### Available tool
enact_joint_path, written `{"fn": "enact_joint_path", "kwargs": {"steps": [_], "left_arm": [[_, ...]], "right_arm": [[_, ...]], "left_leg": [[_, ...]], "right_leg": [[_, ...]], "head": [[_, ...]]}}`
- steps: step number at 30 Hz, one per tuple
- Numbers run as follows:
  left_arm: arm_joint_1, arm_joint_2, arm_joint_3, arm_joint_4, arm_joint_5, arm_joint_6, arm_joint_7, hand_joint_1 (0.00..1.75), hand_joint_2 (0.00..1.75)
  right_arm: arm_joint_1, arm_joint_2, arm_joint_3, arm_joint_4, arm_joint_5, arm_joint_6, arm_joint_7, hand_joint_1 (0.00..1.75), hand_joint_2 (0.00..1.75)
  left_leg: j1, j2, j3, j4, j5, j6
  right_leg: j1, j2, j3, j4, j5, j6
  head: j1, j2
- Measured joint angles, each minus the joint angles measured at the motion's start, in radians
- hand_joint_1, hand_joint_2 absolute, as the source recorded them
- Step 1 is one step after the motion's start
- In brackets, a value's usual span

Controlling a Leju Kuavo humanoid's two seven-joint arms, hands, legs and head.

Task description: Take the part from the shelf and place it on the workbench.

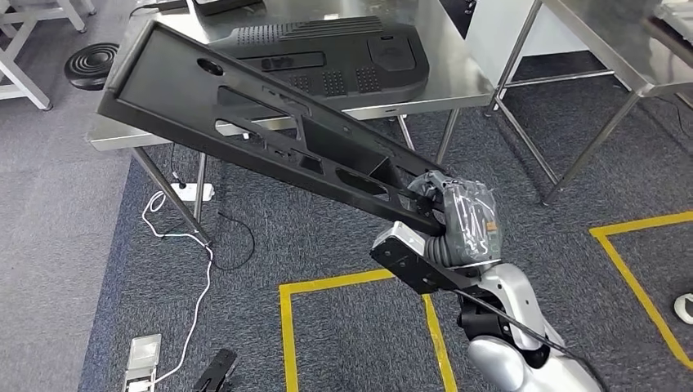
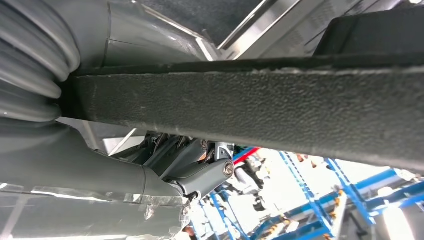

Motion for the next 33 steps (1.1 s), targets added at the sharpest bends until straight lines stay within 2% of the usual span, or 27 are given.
{"fn": "enact_joint_path", "kwargs": {"steps": [2,3,5,6,7,8,9,11,12,14,16,18,19,21,22,23,24,25,26,27,28,31,33], "left_arm": [[-0.002,0.000,0.000,0.000,-0.002,-0.001,0.001,0.00,1.75],[-0.003,0.000,0.000,0.000,-0.003,-0.001,0.002,0.00,1.75],[-0.003,0.000,0.000,-0.001,-0.004,-0.001,0.002,0.00,1.75],[-0.001,0.000,0.000,-0.001,-0.004,-0.001,0.003,0.00,1.75],[0.000,0.000,0.000,-0.001,-0.004,-0.001,0.004,0.00,1.75],[0.001,0.000,0.000,-0.001,-0.004,-0.001,0.004,0.00,1.75],[0.001,0.000,0.000,-0.001,-0.004,-0.001,0.005,0.00,1.75],[0.001,0.000,0.000,-0.001,-0.004,-0.001,0.005,0.00,1.75],[0.001,0.000,0.000,-0.001,-0.004,-0.001,0.005,0.00,1.75],[0.001,0.000,0.000,-0.001,-0.004,0.000,0.005,0.00,1.75],[0.001,0.000,0.000,-0.001,-0.004,0.000,0.005,0.00,1.75],[0.000,0.000,0.001,-0.001,-0.005,0.001,0.005,0.00,1.75],[0.000,0.000,0.001,-0.001,-0.005,0.001,0.005,0.00,1.75],[-0.001,0.000,0.002,-0.001,-0.005,0.002,0.005,0.00,1.75],[0.000,0.000,0.002,-0.001,-0.005,0.003,0.005,0.00,1.75],[0.001,0.000,0.002,-0.001,-0.005,0.003,0.004,0.00,1.75],[0.001,0.000,0.002,-0.001,-0.006,0.003,0.004,0.00,1.75],[0.002,0.000,0.002,-0.001,-0.007,0.003,0.004,0.00,1.75],[0.001,0.000,0.002,-0.001,-0.008,0.003,0.003,0.00,1.75],[0.000,0.000,0.002,-0.001,-0.008,0.003,0.003,0.00,1.75],[0.000,0.000,0.002,-0.001,-0.009,0.003,0.002,0.00,1.75],[-0.002,0.001,0.002,-0.001,-0.009,0.003,0.002,0.00,1.75],[-0.003,0.002,0.002,-0.001,-0.009,0.002,0.002,0.00,1.75]], "right_arm": [[-0.001,0.000,0.000,0.000,-0.002,0.000,0.002,1.75,1.75],[-0.002,0.000,0.001,-0.001,-0.003,0.000,0.002,1.75,1.75],[-0.002,0.000,0.001,-0.001,-0.006,0.000,0.002,1.75,1.75],[-0.002,0.001,0.001,-0.001,-0.007,0.000,0.002,1.75,1.75],[-0.002,0.001,0.002,-0.001,-0.007,0.000,0.002,1.75,1.75],[-0.002,0.001,0.002,-0.001,-0.007,0.000,0.002,1.75,1.75],[-0.002,0.001,0.002,-0.001,-0.007,0.000,0.002,1.75,1.75],[-0.002,0.001,0.002,-0.001,-0.007,0.000,0.001,1.75,1.75],[-0.003,0.001,0.002,0.000,-0.008,0.000,0.001,1.75,1.75],[-0.003,0.001,0.003,0.000,-0.008,0.000,0.001,1.75,1.75],[-0.003,0.001,0.003,0.000,-0.010,-0.001,0.001,1.75,1.75],[-0.005,0.001,0.003,-0.001,-0.013,-0.003,-0.001,1.75,1.75],[-0.006,0.001,0.003,-0.001,-0.015,-0.004,-0.003,1.75,1.75],[-0.007,0.002,0.003,0.000,-0.020,-0.006,-0.008,1.75,1.75],[-0.007,0.002,0.003,0.001,-0.022,-0.007,-0.010,1.75,1.75],[-0.007,0.002,0.003,0.001,-0.023,-0.007,-0.012,1.75,1.75],[-0.007,0.002,0.003,0.002,-0.024,-0.007,-0.014,1.75,1.75],[-0.007,0.002,0.003,0.002,-0.024,-0.007,-0.015,1.75,1.75],[-0.007,0.002,0.004,0.002,-0.024,-0.008,-0.016,1.75,1.75],[-0.007,0.002,0.004,0.002,-0.024,-0.009,-0.017,1.75,1.75],[-0.007,0.003,0.004,0.003,-0.024,-0.010,-0.017,1.75,1.75],[-0.007,0.004,0.004,0.003,-0.025,-0.012,-0.017,1.75,1.75],[-0.008,0.006,0.004,0.003,-0.025,-0.013,-0.018,1.75,1.75]], "left_leg": [[0.000,0.002,-0.003,0.024,-0.018,-0.011],[0.001,0.002,-0.020,0.065,-0.039,-0.017],[0.005,0.003,-0.087,0.196,-0.089,-0.025],[0.007,0.003,-0.124,0.255,-0.104,-0.027],[0.009,0.003,-0.149,0.285,-0.099,-0.029],[0.010,0.003,-0.156,0.275,-0.072,-0.029],[0.010,0.003,-0.145,0.228,-0.028,-0.028],[0.008,0.003,-0.102,0.100,0.054,-0.023],[0.006,0.003,-0.085,0.054,0.070,-0.018],[-0.001,0.003,-0.075,0.023,0.062,-0.008],[0.002,0.002,-0.065,0.007,0.055,0.003],[0.008,0.003,-0.051,-0.006,0.054,0.016],[0.009,0.004,-0.046,-0.010,0.053,0.021],[0.007,0.006,-0.039,-0.011,0.046,0.028],[0.007,0.005,-0.035,-0.010,0.042,0.029],[0.006,0.005,-0.029,-0.010,0.037,0.029],[0.007,0.003,-0.022,-0.010,0.032,0.027],[0.007,0.002,-0.013,-0.009,0.025,0.024],[0.006,0.001,-0.005,-0.008,0.017,0.020],[0.005,0.000,0.000,-0.007,0.011,0.014],[0.003,0.000,0.002,-0.006,0.007,0.009],[0.004,0.001,0.008,-0.009,-0.001,-0.008],[0.006,0.003,-0.002,0.029,-0.025,-0.020]], "right_leg": [[-0.006,0.000,0.011,-0.011,-0.002,-0.009],[-0.009,-0.001,0.018,-0.016,-0.004,-0.014],[-0.009,-0.003,0.029,-0.017,-0.011,-0.022],[-0.009,-0.003,0.034,-0.017,-0.016,-0.024],[-0.009,-0.003,0.040,-0.017,-0.022,-0.025],[-0.009,-0.003,0.049,-0.017,-0.028,-0.024],[-0.010,-0.002,0.059,-0.017,-0.035,-0.022],[-0.009,-0.001,0.076,-0.016,-0.049,-0.014],[-0.008,0.000,0.080,-0.016,-0.054,-0.009],[-0.006,0.001,0.079,-0.019,-0.057,0.002],[-0.008,0.001,0.083,-0.022,-0.063,0.014],[-0.009,0.000,0.066,0.025,-0.090,0.022],[-0.010,0.000,0.039,0.080,-0.114,0.024],[-0.010,0.000,-0.042,0.213,-0.156,0.027],[-0.010,0.000,-0.073,0.253,-0.156,0.028],[-0.010,0.000,-0.088,0.258,-0.136,0.028],[-0.010,0.000,-0.083,0.221,-0.097,0.026],[-0.010,-0.001,-0.061,0.153,-0.048,0.024],[-0.009,-0.001,-0.037,0.090,-0.013,0.021],[-0.007,-0.001,-0.016,0.036,0.007,0.017],[-0.005,-0.001,-0.003,0.005,0.013,0.014],[-0.003,0.002,0.007,-0.010,0.002,0.000],[-0.007,0.001,0.017,-0.017,-0.001,-0.011]], "head": [[-0.007,0.000],[-0.013,0.000],[-0.025,0.000],[-0.029,0.000],[-0.033,0.000],[-0.038,0.000],[-0.043,0.000],[-0.052,0.000],[-0.054,0.000],[-0.054,0.000],[-0.051,0.000],[-0.041,0.000],[-0.035,0.000],[-0.023,0.000],[-0.018,0.000],[-0.013,0.000],[-0.009,0.000],[-0.004,0.000],[-0.001,0.000],[0.002,0.000],[0.002,0.000],[-0.006,0.000],[-0.013,0.000]]}}
